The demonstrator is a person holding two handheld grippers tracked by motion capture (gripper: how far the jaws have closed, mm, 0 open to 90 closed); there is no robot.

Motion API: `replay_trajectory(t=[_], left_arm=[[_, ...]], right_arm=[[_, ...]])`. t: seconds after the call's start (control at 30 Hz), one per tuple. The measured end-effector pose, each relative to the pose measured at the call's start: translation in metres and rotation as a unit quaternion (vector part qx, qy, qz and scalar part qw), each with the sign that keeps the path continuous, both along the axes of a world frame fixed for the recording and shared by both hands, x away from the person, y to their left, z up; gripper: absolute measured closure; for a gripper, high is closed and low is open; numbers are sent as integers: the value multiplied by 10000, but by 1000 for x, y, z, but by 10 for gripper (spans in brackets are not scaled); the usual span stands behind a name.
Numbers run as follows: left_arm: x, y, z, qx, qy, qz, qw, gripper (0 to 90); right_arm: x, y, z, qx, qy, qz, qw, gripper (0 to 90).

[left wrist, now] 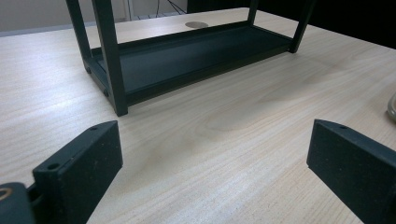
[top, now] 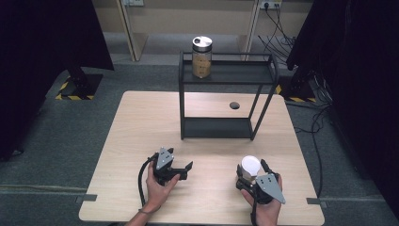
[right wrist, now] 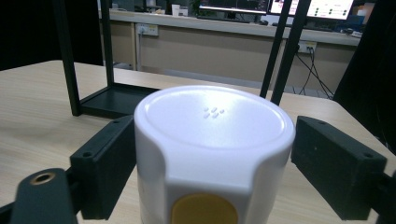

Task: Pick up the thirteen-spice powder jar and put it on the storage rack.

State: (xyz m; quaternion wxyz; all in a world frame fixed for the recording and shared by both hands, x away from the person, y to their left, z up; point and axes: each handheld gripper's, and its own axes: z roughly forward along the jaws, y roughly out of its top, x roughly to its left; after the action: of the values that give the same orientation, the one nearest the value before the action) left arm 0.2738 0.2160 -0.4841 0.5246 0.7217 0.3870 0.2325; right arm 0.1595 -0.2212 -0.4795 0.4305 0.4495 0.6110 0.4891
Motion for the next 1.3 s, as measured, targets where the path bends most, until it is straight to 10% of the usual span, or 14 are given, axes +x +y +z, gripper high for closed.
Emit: replay_trajectory(t=[0.73, 1.3], left_arm=[[0, 0, 0, -14, -5, 26, 10000, 26], [0, 0, 0, 14, -4, 26, 10000, 26]], right_arm=[[-1, -1, -2, 46, -52, 87, 9999, 303], [11, -2, 28, 200, -412, -3, 9990, 305]])
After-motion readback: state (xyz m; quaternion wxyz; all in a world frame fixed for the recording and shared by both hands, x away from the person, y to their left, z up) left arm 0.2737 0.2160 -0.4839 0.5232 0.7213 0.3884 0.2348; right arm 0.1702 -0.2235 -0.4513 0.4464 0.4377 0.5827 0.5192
